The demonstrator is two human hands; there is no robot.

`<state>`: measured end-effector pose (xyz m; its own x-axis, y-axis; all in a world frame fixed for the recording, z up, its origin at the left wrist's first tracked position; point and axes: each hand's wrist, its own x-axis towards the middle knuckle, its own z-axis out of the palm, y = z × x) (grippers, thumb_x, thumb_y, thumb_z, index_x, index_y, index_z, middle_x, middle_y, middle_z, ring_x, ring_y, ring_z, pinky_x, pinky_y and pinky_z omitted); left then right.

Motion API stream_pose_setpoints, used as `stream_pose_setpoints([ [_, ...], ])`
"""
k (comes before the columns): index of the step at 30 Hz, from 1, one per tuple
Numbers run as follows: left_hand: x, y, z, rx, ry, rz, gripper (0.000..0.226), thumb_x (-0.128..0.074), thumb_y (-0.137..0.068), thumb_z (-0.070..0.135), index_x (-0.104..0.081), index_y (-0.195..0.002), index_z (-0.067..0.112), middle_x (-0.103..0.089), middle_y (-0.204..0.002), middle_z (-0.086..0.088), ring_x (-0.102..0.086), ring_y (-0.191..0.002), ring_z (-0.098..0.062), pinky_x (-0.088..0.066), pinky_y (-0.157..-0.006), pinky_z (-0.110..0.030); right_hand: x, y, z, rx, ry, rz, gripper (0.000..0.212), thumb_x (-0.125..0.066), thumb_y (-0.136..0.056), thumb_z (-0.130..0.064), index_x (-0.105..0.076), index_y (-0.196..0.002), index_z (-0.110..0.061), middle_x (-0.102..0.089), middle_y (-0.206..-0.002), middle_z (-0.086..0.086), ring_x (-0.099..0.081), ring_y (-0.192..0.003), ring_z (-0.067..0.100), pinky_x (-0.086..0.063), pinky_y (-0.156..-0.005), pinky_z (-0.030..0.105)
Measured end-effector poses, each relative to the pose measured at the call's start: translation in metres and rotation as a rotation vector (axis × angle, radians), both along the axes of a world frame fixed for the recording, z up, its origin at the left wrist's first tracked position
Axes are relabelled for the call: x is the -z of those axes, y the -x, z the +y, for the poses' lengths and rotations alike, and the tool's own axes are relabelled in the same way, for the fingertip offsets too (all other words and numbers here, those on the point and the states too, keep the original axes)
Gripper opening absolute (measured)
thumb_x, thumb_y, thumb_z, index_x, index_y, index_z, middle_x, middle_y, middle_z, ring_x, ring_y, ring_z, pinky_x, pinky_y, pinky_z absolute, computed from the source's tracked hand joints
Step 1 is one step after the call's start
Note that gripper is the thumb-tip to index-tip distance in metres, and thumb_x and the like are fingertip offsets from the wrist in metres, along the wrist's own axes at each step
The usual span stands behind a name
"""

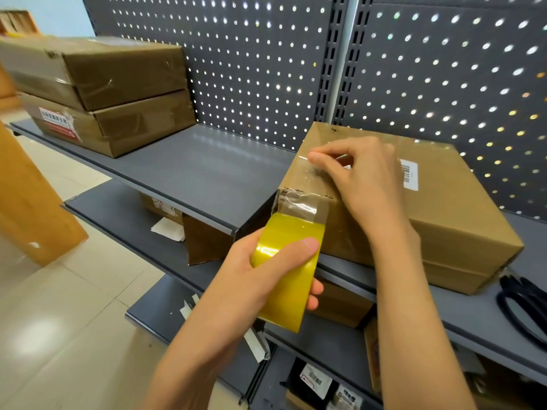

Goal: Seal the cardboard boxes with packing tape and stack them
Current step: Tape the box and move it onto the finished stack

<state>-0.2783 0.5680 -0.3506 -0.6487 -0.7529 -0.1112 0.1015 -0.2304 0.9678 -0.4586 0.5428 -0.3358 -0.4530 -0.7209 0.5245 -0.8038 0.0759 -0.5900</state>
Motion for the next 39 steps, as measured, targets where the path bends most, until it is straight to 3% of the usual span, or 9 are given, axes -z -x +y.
stream_pose_setpoints([
  [9, 0.006, 0.001, -0.003, 0.023, 0.004, -0.019, 0.024, -0.068, -0.07, 0.033, -0.062, -0.084, 0.015, -0.067, -0.062, -0.011, -0.062, -0.049, -0.017, -0.051, -0.049, -0.023, 0.005, 0.002, -0.003, 0.045, -0.106, 0.029, 0.016, -0.068, -0.086, -0.038, -0.075, -0.096, -0.028, -0.064, -0.108, -0.002, -0.056, -0.104, 0.022, -0.045, -0.084, 0.041],
  [11, 0.006, 0.002, -0.003, 0.022, 0.007, -0.021, 0.027, -0.077, -0.073, 0.031, -0.061, -0.086, 0.014, -0.066, -0.062, -0.01, -0.062, -0.049, -0.016, -0.052, -0.049, -0.023, 0.003, 0.003, -0.004, 0.048, -0.137, 0.026, 0.034, -0.068, -0.085, -0.04, -0.067, -0.115, -0.024, -0.062, -0.111, 0.0, -0.055, -0.107, 0.023, -0.045, -0.086, 0.041],
  [14, 0.006, 0.004, -0.001, 0.006, 0.014, -0.028, 0.03, -0.065, -0.067, 0.033, -0.061, -0.088, 0.012, -0.066, -0.062, -0.01, -0.062, -0.049, -0.015, -0.053, -0.05, -0.024, 0.003, 0.004, -0.004, 0.061, -0.16, 0.04, 0.052, -0.065, -0.089, -0.033, -0.049, -0.137, -0.019, -0.061, -0.116, 0.003, -0.053, -0.108, 0.024, -0.044, -0.088, 0.041],
  [18, 0.009, 0.006, 0.0, -0.014, 0.036, -0.032, 0.031, -0.064, -0.067, 0.033, -0.062, -0.089, 0.012, -0.068, -0.064, -0.011, -0.063, -0.051, -0.016, -0.053, -0.05, -0.024, 0.003, -0.001, 0.001, 0.039, 0.092, 0.111, 0.024, -0.055, -0.096, -0.02, -0.066, -0.116, -0.015, -0.067, -0.107, 0.0, -0.059, -0.1, 0.019, -0.041, -0.084, 0.024],
  [21, 0.011, 0.007, 0.001, -0.031, 0.041, -0.025, 0.03, -0.065, -0.067, 0.033, -0.062, -0.088, 0.012, -0.068, -0.064, -0.011, -0.063, -0.052, -0.017, -0.055, -0.052, -0.026, -0.002, -0.014, 0.019, -0.143, 0.183, 0.077, 0.024, -0.051, -0.098, -0.024, -0.071, -0.108, -0.014, -0.07, -0.098, -0.004, -0.059, -0.09, 0.009, -0.041, -0.077, 0.02],
  [24, 0.012, 0.008, 0.001, -0.04, 0.042, -0.025, 0.028, -0.065, -0.068, 0.033, -0.062, -0.087, 0.012, -0.068, -0.063, -0.009, -0.063, -0.052, -0.017, -0.056, -0.052, -0.026, -0.002, -0.03, 0.031, -0.281, -0.069, 0.07, 0.034, -0.039, -0.103, -0.032, -0.066, -0.118, -0.018, -0.066, -0.099, -0.014, -0.056, -0.091, 0.002, -0.035, -0.078, 0.023],
  [26, 0.014, 0.007, 0.002, -0.048, 0.053, -0.03, 0.03, -0.064, -0.069, 0.034, -0.062, -0.089, 0.012, -0.067, -0.062, -0.008, -0.063, -0.052, -0.016, -0.056, -0.052, -0.026, 0.005, -0.032, 0.029, -0.219, -0.312, 0.21, 0.047, -0.024, -0.103, -0.039, -0.047, -0.14, -0.022, -0.05, -0.141, -0.009, -0.04, -0.13, 0.002, -0.024, -0.103, 0.022],
  [28, 0.016, 0.006, 0.002, -0.058, 0.05, -0.014, 0.031, -0.063, -0.069, 0.034, -0.062, -0.091, 0.012, -0.066, -0.062, -0.008, -0.062, -0.052, -0.017, -0.055, -0.052, -0.028, 0.007, -0.032, 0.026, -0.179, -0.411, 0.281, 0.052, -0.016, -0.103, -0.043, -0.03, -0.149, -0.023, -0.026, -0.156, -0.011, -0.018, -0.143, 0.001, -0.007, -0.113, 0.02],
  [39, 0.014, 0.005, 0.007, -0.124, 0.064, 0.018, 0.028, -0.063, -0.068, 0.028, -0.061, -0.088, 0.007, -0.062, -0.059, -0.012, -0.061, -0.044, -0.017, -0.052, -0.045, -0.024, 0.003, -0.033, 0.025, -0.197, -0.517, 0.238, 0.053, -0.012, -0.103, -0.042, -0.021, -0.151, -0.022, -0.015, -0.159, -0.011, -0.009, -0.144, 0.002, -0.004, -0.111, 0.018],
])
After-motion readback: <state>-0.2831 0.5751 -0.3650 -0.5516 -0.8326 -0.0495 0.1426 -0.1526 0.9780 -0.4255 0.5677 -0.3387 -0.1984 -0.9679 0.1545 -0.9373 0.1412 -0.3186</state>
